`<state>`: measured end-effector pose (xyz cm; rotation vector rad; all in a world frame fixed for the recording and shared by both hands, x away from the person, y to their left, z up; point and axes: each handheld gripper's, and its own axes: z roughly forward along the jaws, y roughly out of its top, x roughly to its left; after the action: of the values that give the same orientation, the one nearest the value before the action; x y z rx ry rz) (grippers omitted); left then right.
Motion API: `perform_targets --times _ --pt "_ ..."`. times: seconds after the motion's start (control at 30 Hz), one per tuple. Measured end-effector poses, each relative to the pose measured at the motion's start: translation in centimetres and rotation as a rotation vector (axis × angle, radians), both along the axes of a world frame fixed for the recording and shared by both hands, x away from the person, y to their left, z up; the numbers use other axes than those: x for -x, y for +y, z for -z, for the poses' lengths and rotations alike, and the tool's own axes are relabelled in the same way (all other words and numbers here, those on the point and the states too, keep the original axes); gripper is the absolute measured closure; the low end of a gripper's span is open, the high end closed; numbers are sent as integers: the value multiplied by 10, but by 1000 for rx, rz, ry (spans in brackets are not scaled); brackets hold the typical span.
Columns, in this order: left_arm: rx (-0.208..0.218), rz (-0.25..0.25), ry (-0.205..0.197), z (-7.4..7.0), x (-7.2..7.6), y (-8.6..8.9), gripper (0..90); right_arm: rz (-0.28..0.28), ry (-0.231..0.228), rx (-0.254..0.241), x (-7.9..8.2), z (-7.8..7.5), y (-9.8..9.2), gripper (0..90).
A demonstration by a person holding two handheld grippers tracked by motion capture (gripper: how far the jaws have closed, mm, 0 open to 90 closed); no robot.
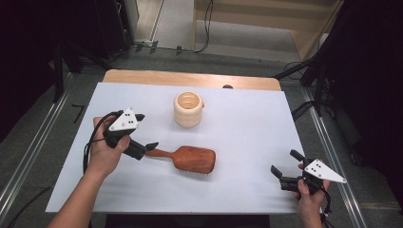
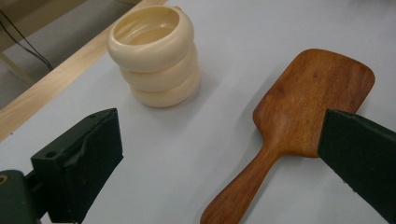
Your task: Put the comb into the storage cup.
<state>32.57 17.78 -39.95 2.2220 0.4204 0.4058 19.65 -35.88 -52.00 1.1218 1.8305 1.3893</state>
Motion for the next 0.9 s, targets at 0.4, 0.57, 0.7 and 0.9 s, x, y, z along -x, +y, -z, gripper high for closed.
perform_targets --times 0.4,0.57,0.7,0.9 --pt "-139 102 49 9 -10 -22 2 -8 6 -1 0 0 0 0" --pt "-199 129 66 14 -13 -31 2 -9 5 -1 -1 0 0 0" --pt "-278 169 93 23 -18 -41 17 -10 6 -2 -1 0 0 0" --pt "-308 204 142 34 -25 -46 31 -12 8 -5 -1 0 0 0"
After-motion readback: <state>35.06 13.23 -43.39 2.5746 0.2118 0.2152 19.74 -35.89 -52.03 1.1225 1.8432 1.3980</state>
